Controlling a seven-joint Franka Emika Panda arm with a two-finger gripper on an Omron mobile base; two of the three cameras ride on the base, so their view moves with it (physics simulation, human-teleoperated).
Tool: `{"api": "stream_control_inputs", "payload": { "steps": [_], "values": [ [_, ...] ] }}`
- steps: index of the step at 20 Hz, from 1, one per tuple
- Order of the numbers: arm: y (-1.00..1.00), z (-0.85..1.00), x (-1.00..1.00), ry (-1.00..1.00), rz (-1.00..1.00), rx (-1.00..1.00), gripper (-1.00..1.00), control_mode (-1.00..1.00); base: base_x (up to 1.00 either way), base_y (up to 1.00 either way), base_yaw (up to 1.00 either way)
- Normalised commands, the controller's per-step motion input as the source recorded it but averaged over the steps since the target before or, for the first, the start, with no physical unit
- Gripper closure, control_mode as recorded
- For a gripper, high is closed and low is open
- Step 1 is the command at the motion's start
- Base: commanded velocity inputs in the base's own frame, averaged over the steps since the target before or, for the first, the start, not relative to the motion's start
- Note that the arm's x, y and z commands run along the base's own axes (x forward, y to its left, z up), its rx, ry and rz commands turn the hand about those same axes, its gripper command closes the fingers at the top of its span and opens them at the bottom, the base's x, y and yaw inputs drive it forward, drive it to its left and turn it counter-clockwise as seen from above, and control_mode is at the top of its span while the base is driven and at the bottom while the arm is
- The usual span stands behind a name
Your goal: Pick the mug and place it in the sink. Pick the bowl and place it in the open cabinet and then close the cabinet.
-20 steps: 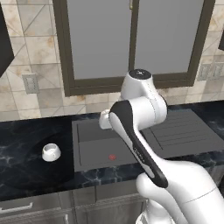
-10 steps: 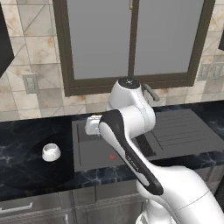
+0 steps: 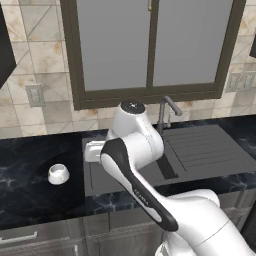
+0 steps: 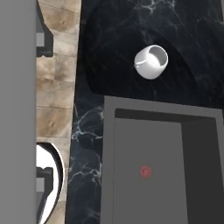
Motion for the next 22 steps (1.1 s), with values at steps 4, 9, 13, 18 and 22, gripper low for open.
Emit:
{"api": "stream_control_inputs", "payload": {
  "steps": [4,9,13,18,22],
  "values": [
    [0.27,-0.06,0.07,0.00,0.00,-0.02,-1.00,-1.00,0.00,0.00,0.00],
    [0.23,-0.07,0.12,0.01,0.00,0.00,-1.00,-1.00,0.00,0.00,0.00],
    [0.21,-0.12,0.16,0.00,0.00,0.00,-1.00,-1.00,0.00,0.00,0.00],
    [0.20,-0.17,0.16,0.00,0.00,0.00,-1.00,-1.00,0.00,0.00,0.00],
    [0.22,-0.23,0.20,0.00,0.00,0.00,-1.00,-1.00,0.00,0.00,0.00]
  ]
}}
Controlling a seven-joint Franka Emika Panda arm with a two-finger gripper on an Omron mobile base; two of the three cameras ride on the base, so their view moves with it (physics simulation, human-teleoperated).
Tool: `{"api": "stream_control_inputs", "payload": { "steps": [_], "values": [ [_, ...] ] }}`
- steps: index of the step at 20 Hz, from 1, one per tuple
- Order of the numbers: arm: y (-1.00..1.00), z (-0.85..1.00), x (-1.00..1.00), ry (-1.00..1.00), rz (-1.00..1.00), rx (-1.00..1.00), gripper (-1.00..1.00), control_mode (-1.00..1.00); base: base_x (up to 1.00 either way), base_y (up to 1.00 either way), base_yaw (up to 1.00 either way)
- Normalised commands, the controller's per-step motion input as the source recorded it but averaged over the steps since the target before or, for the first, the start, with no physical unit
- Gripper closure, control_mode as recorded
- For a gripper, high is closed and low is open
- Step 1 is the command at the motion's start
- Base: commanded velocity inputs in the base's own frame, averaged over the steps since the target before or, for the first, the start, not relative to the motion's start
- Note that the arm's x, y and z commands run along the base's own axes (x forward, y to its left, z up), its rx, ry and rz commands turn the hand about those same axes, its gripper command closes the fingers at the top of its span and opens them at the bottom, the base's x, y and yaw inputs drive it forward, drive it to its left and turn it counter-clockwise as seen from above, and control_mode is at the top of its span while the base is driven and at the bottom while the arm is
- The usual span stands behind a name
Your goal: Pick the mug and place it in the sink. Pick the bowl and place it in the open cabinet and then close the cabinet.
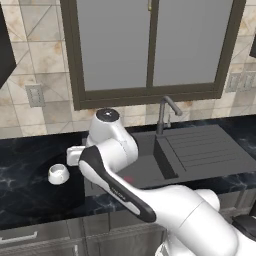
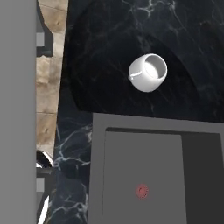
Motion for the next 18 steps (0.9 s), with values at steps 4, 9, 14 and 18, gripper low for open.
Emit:
{"api": "stream_control_inputs", "payload": {
  "steps": [4,9,14,18],
  "values": [
    [0.17,-0.23,0.16,0.00,0.00,0.00,-1.00,-1.00,0.00,0.00,0.00],
    [0.17,-0.24,0.13,0.00,0.00,0.00,-1.00,-1.00,0.00,0.00,0.00],
    [0.19,-0.24,0.19,0.00,0.00,0.00,-1.00,-1.00,0.00,0.00,0.00],
    [0.16,-0.24,0.19,0.01,0.00,0.00,-1.00,-1.00,0.00,0.00,0.00]
  ]
}}
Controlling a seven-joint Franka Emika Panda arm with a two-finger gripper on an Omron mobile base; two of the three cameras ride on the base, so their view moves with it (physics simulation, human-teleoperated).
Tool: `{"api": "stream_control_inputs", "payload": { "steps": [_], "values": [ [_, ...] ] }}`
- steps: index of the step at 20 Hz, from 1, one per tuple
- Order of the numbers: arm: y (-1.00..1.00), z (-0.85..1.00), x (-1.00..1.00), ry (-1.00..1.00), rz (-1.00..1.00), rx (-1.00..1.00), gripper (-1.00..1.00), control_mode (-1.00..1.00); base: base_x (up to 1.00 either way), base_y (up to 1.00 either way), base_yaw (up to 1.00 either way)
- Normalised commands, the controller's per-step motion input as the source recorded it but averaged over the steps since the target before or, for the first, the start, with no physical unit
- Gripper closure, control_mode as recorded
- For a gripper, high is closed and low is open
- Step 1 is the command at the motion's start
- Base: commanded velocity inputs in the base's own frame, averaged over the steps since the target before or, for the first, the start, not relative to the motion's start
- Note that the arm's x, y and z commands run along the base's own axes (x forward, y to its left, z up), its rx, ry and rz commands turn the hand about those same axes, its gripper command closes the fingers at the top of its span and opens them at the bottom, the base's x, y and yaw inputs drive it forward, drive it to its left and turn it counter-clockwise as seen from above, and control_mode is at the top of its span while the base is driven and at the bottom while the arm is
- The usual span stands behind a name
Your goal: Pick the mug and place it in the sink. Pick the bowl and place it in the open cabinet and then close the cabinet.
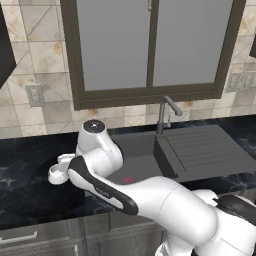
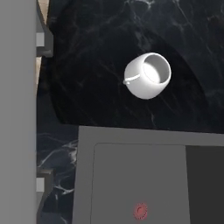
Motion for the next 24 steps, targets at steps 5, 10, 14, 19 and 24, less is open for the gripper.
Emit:
{"api": "stream_control_inputs", "payload": {
  "steps": [5,10,14,19,24],
  "values": [
    [0.15,-0.25,0.19,0.03,0.00,0.00,-1.00,-1.00,0.00,0.00,0.00],
    [0.16,-0.22,0.21,0.06,0.00,0.00,-1.00,-1.00,0.00,0.00,0.00],
    [0.29,-0.16,0.13,0.06,0.00,0.00,-1.00,-1.00,0.00,0.00,0.00],
    [0.29,-0.06,0.17,0.08,0.00,0.00,-1.00,-1.00,0.00,0.00,0.00],
    [0.21,-0.01,0.24,0.07,0.00,-0.02,-1.00,-1.00,0.00,0.00,0.00]
  ]
}}
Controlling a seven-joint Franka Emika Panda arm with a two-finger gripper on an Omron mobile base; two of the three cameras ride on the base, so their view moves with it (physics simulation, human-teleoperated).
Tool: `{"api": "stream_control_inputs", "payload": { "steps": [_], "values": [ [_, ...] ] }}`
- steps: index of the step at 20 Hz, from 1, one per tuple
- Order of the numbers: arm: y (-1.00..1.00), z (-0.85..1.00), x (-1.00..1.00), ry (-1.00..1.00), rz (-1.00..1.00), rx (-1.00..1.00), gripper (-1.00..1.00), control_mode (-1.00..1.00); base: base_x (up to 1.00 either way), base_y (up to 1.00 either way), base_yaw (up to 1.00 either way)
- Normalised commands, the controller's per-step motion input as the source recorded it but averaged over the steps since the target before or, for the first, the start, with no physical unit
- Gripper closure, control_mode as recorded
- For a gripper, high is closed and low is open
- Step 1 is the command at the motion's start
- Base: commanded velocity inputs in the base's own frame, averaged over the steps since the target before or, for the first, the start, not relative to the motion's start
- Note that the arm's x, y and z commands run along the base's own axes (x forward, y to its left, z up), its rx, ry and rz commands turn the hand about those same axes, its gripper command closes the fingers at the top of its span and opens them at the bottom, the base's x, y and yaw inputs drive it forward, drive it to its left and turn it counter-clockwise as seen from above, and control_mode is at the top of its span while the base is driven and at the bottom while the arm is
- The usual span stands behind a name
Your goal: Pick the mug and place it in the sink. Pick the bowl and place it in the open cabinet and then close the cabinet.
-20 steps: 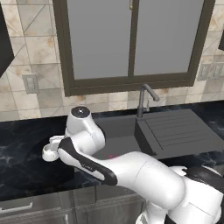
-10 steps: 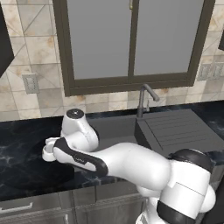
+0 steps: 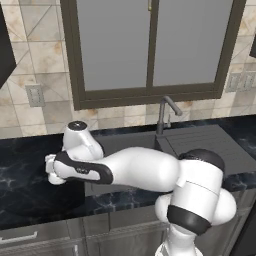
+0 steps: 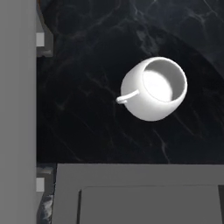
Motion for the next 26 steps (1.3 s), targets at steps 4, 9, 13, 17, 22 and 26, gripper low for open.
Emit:
{"api": "stream_control_inputs", "payload": {
  "steps": [4,9,13,17,22,26],
  "values": [
    [0.01,-0.03,0.23,0.02,0.00,0.00,-1.00,-1.00,0.00,0.00,0.00],
    [0.03,-0.09,0.19,0.00,0.00,-0.04,-1.00,-1.00,0.00,0.00,0.00],
    [0.11,-0.16,0.11,0.00,0.01,-0.06,-1.00,-1.00,0.00,0.00,0.00],
    [0.10,-0.19,0.02,0.00,0.01,-0.04,-1.00,-1.00,0.00,0.00,0.00],
    [0.12,-0.17,0.06,0.00,0.02,-0.01,-1.00,-1.00,0.00,0.00,0.00],
    [0.06,-0.14,0.11,0.00,0.02,0.00,-1.00,-1.00,0.00,0.00,0.00]
  ]
}}
